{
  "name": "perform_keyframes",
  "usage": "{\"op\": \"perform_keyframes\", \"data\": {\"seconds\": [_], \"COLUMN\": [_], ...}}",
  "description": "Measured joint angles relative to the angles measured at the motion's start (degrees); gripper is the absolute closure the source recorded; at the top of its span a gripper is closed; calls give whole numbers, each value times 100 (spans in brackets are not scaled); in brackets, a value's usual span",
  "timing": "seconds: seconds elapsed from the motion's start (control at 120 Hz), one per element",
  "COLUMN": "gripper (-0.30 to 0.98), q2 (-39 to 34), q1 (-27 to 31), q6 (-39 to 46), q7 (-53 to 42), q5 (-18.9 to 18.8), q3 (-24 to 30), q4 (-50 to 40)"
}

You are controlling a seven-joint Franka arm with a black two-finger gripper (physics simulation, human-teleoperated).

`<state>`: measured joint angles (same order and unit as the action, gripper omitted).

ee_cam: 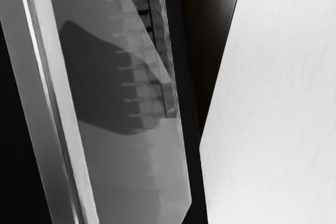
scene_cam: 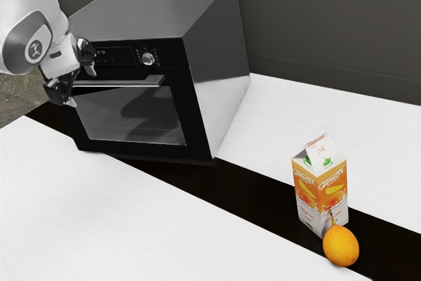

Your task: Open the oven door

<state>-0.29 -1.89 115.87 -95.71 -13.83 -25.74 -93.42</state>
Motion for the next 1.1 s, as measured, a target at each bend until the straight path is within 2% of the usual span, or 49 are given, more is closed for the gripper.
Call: {"op": "perform_keyframes", "data": {"seconds": [0.375,0.5,0.542,0.583,0.642,0.692,0.725,0.767,0.792,0.825,0.867,0.925,1.008,1.1], "gripper": [0,0,8,13,9,7,5,4,4,3,2,2,1,1], "q2": [187,33,-455,-1271,-2790,-3840,-4429,-4804,-4708,-4245,-3161,-1661,-224,492], "q1": [-45,-102,-237,-498,-745,-776,-782,-788,-760,-659,-374,-72,91,234], "q6": [-14,-15,-15,-16,-97,-347,-610,-1026,-1265,-1589,-1988,-2478,-3001,-3372], "q7": [165,208,267,365,563,751,865,989,1060,1157,1304,1529,1814,2074], "q5": [23,-32,-340,-811,-1574,-2063,-2295,-2438,-2323,-1976,-1346,-623,23,591], "q3": [-3,-19,-4,29,348,689,1234,2165,2479,2546,2454,2407,2382,2357], "q4": [-42,-314,-769,-1478,-2784,-3545,-3686,-2999,-2171,-968,406,1616,2377,2526]}}
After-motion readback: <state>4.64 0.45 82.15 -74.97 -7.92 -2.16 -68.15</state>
